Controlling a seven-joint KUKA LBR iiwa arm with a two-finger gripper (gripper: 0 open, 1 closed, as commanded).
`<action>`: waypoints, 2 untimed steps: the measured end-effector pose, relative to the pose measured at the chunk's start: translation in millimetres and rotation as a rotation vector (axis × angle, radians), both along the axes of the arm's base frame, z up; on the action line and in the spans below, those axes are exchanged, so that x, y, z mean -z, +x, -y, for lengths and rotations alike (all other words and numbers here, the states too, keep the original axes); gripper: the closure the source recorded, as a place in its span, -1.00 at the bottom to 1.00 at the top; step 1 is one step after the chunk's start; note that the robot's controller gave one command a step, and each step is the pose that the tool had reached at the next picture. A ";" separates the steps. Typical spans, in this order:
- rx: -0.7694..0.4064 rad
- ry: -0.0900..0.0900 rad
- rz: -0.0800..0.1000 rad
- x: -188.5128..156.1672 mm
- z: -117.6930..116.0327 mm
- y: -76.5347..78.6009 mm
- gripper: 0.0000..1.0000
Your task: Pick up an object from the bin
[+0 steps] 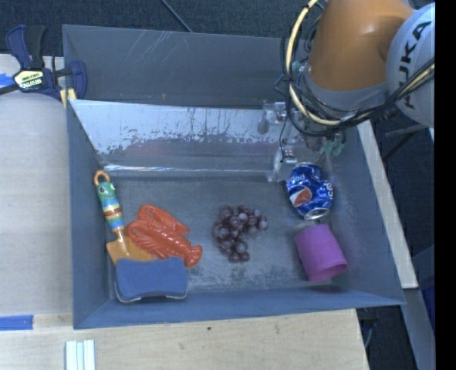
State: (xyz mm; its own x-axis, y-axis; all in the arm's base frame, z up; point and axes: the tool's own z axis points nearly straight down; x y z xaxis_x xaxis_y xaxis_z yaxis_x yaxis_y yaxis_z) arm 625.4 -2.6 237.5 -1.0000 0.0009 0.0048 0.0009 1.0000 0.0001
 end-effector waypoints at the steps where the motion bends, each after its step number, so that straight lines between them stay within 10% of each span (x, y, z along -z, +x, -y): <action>1: 0.000 0.000 0.009 -5.4 0.1 1.3 -1.00; 2: 0.023 0.001 0.016 139.8 -29.0 -48.6 -1.00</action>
Offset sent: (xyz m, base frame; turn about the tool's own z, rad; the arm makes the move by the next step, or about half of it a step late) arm -0.0598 0.0342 -0.1675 0.0258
